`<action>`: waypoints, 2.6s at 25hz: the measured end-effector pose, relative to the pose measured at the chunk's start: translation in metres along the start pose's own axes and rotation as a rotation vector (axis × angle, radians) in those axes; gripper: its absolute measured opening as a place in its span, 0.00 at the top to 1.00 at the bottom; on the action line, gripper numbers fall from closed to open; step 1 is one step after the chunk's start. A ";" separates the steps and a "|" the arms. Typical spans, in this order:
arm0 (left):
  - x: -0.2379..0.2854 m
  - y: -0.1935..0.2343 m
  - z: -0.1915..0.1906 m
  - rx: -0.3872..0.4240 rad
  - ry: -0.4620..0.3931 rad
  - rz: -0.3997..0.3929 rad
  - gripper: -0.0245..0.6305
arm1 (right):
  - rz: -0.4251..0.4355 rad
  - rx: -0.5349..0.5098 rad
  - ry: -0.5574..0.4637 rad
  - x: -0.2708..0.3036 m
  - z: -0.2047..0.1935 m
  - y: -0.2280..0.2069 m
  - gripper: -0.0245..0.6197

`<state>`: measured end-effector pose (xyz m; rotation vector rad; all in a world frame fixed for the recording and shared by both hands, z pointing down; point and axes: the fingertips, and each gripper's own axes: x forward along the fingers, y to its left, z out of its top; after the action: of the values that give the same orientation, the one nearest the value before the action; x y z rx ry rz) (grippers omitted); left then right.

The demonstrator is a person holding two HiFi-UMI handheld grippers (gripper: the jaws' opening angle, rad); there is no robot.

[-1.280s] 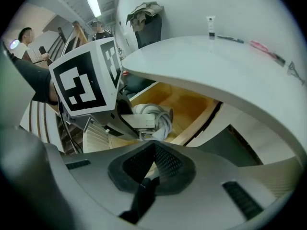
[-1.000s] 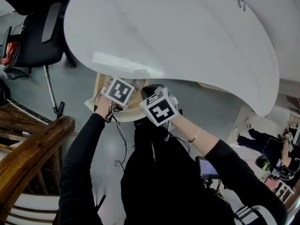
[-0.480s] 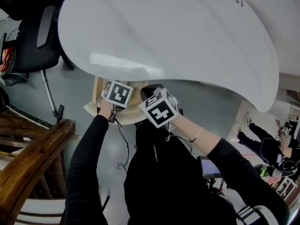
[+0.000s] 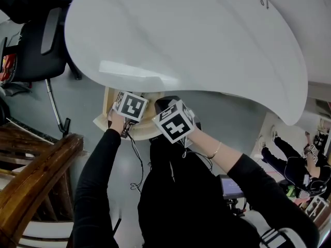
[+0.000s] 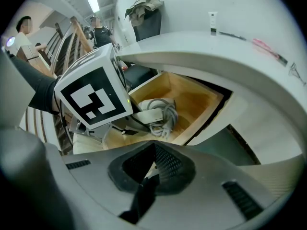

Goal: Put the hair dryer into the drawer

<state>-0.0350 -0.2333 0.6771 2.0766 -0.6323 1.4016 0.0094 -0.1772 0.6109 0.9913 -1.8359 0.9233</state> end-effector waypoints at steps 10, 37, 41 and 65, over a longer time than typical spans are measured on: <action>0.004 -0.007 -0.004 -0.019 0.003 -0.039 0.75 | -0.004 -0.013 0.005 0.000 -0.002 0.005 0.96; 0.001 0.005 -0.004 -0.023 0.016 0.029 0.59 | -0.019 -0.005 0.001 -0.005 -0.006 0.002 0.96; -0.002 0.006 -0.003 -0.005 0.012 0.050 0.59 | -0.028 0.000 -0.013 -0.009 -0.004 0.001 0.96; -0.138 -0.022 0.032 -0.091 -0.421 -0.041 0.70 | -0.058 0.001 -0.258 -0.085 0.044 0.018 0.96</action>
<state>-0.0465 -0.2279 0.5345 2.3118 -0.7971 0.8966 0.0085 -0.1853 0.5141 1.2040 -2.0066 0.7897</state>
